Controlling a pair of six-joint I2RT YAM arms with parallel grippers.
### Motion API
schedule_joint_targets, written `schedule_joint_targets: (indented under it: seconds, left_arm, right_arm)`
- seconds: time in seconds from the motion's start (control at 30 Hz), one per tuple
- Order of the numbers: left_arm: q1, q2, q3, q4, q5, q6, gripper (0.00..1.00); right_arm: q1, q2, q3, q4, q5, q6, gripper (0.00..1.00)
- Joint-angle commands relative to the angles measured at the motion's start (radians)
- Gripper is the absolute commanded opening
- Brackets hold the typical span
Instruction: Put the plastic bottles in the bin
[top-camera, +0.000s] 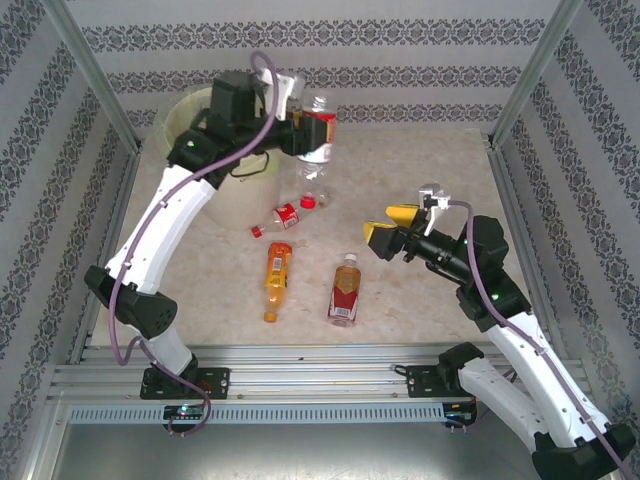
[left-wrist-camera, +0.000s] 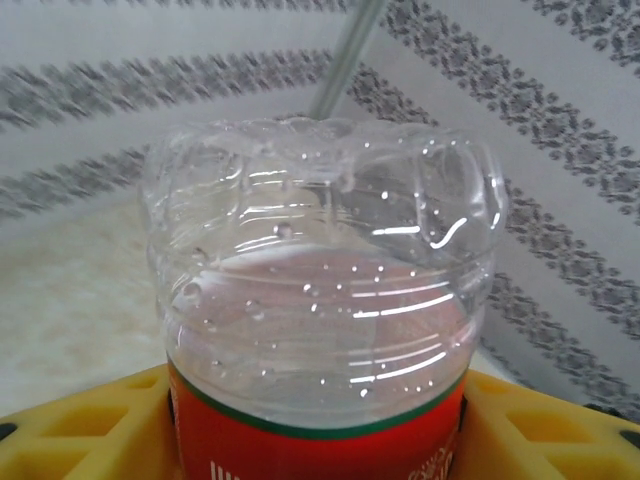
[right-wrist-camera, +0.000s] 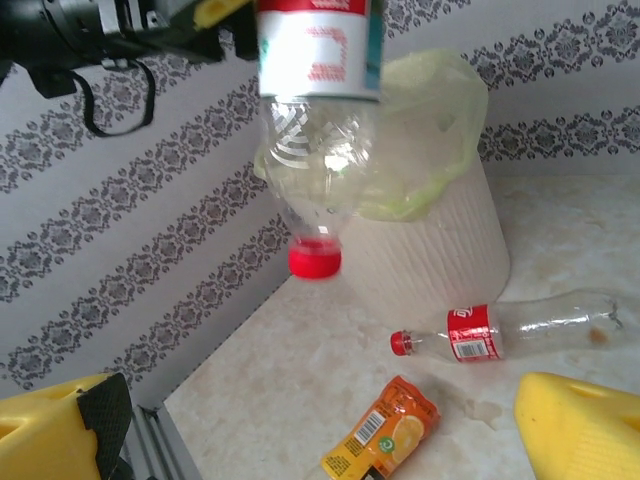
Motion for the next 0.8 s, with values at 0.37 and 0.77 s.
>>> schedule_joint_targets:
  seconds: [0.37,0.77]
  left_arm:
    - [0.180,0.202,0.521,-0.341,-0.356,0.364,0.60]
    - [0.252,0.263,0.402,-0.243,-0.445,0.478,0.61]
  right_arm:
    - [0.019,-0.054,0.048,-0.032,0.016,-0.019,0.98]
    - [0.022,-0.051,0.039,-0.038,0.021,-0.016,0.97]
